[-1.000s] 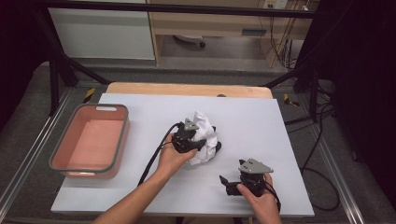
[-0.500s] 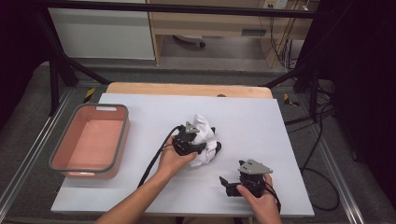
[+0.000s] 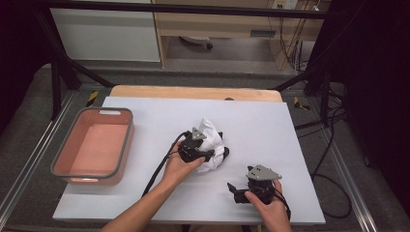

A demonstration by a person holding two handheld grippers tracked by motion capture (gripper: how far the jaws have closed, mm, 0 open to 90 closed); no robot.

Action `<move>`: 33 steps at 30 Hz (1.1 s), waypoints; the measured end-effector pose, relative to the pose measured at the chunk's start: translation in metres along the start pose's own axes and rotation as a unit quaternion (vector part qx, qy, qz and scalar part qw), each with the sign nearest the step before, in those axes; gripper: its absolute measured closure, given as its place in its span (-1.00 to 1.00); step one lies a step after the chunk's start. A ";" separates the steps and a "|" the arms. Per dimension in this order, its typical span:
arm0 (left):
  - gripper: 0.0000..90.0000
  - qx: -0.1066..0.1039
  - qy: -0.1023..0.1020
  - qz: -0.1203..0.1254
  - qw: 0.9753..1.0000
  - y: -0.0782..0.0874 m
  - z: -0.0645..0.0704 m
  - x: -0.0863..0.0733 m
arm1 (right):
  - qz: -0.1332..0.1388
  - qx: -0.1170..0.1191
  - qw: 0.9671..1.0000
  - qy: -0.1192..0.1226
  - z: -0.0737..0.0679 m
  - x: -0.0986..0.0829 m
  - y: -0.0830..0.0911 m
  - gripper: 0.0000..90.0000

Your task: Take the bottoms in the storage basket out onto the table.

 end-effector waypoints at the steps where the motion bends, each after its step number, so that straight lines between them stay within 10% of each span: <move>1: -0.26 -0.004 0.004 -0.002 1.000 0.000 0.000 0.000 | 0.000 0.000 1.000 0.000 0.000 0.000 0.000 -0.88; 17: -0.78 -0.041 0.002 0.017 0.999 0.014 0.009 0.006 | 0.002 0.004 1.000 -0.003 -0.001 0.000 0.000 -0.88; 33: -0.81 -0.048 0.016 0.066 0.997 0.037 0.004 0.033 | 0.000 0.005 1.000 -0.004 -0.001 0.000 0.000 -0.88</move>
Point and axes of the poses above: each handheld gripper's, and its own axes: y roughly backward along the jaws, x roughly out of its top, z roughly to its right, the point moved 9 cm from there along -y, roughly forward along the jaws, and after that the axes turned 3 degrees about x, right-handed, at the moved point
